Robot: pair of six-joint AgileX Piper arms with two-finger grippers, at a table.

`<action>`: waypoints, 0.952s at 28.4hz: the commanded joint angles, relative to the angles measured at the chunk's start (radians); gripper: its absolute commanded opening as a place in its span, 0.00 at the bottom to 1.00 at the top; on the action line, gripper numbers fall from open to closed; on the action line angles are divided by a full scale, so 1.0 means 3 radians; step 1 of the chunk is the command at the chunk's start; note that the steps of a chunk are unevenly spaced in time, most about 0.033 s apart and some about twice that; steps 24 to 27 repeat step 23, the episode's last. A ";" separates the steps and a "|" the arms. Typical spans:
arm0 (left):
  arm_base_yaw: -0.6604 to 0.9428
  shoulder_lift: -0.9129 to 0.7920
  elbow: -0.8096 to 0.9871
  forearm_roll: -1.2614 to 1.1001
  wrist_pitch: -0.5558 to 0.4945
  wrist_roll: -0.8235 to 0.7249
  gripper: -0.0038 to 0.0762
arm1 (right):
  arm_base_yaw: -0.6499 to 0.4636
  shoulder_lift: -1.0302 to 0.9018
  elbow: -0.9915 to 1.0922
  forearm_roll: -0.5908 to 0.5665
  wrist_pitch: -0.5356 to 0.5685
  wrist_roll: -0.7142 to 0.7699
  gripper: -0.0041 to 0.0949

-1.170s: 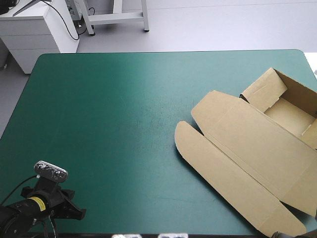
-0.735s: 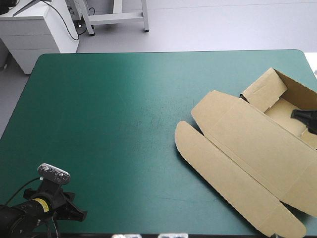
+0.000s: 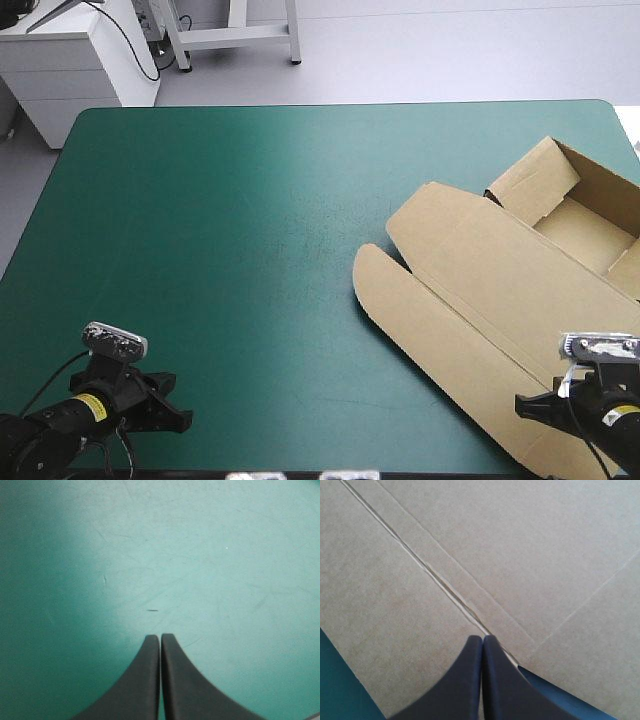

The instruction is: Fold the box

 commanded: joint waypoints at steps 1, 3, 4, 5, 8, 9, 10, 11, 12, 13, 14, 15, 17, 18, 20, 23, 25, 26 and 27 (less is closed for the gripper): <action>-0.0004 0.0023 -0.0090 -0.0224 -0.0165 -0.0029 0.04 | 0.0009 -0.0192 0.0076 0.0060 -0.0275 -0.0054 0.02; -0.0004 0.0023 -0.0090 -0.0232 -0.0165 -0.0029 0.04 | 0.0009 -0.0351 0.0217 0.0060 -0.0365 -0.0054 0.02; -0.0004 0.0023 -0.0090 -0.0232 -0.0165 -0.0029 0.04 | 0.0009 -0.0393 0.0239 0.0053 -0.0333 -0.0054 0.02; -0.0004 0.0023 -0.0090 -0.0232 -0.0165 -0.0029 0.04 | 0.0009 -0.0410 0.0245 0.0053 -0.0326 -0.0054 0.02; -0.0004 0.0023 -0.0090 -0.0232 -0.0165 -0.0029 0.04 | 0.0009 -0.0444 0.0245 0.0053 -0.0326 -0.0054 0.02; -0.0004 0.0023 -0.0090 -0.0232 -0.0165 -0.0029 0.04 | 0.0009 -0.0444 0.0245 0.0053 -0.0326 -0.0054 0.02; -0.0004 0.0023 -0.0090 -0.0232 -0.0165 -0.0029 0.04 | 0.0009 -0.0444 0.0245 0.0053 -0.0326 -0.0054 0.02; -0.0004 0.0023 -0.0090 -0.0232 -0.0165 -0.0029 0.04 | 0.0009 -0.0444 0.0245 0.0053 -0.0326 -0.0054 0.02; -0.0004 0.0023 -0.0090 -0.0232 -0.0165 -0.0029 0.04 | 0.0009 -0.0444 0.0251 0.0053 -0.0326 -0.0054 0.02; -0.0004 0.0023 -0.0090 -0.0232 -0.0165 -0.0029 0.04 | 0.0009 -0.0444 0.0251 0.0053 -0.0326 -0.0054 0.02; -0.0004 0.0023 -0.0090 -0.0232 -0.0165 -0.0029 0.04 | 0.0009 -0.0444 0.0251 0.0053 -0.0326 -0.0054 0.02; -0.0004 0.0023 -0.0090 -0.0232 -0.0165 -0.0029 0.04 | 0.0009 -0.0444 0.0251 0.0053 -0.0320 -0.0054 0.02; -0.0004 0.0023 -0.0090 -0.0232 -0.0165 -0.0029 0.04 | 0.0009 -0.0444 0.0264 0.0067 -0.0307 0.0001 0.02; -0.0004 0.0023 -0.0090 -0.0232 -0.0165 -0.0029 0.04 | 0.0009 -0.0444 0.0264 0.0082 -0.0288 0.0038 0.02; -0.0004 0.0023 -0.0090 -0.0232 -0.0165 -0.0029 0.04 | 0.0009 -0.0444 0.0269 0.0092 -0.0260 0.0044 0.02; -0.0004 0.0023 -0.0090 -0.0232 -0.0165 -0.0029 0.04 | 0.0009 -0.0444 0.0269 0.0092 -0.0266 0.0044 0.02; -0.0004 0.0023 -0.0090 -0.0232 -0.0165 -0.0029 0.04 | 0.0009 -0.0444 0.0269 0.0092 -0.0266 0.0044 0.02; -0.0004 0.0023 -0.0090 -0.0232 -0.0165 -0.0029 0.04 | 0.0009 -0.0444 0.0269 0.0092 -0.0266 0.0044 0.02; -0.0004 0.0023 -0.0090 -0.0232 -0.0165 -0.0029 0.04 | 0.0009 -0.0444 0.0269 0.0092 -0.0266 0.0044 0.02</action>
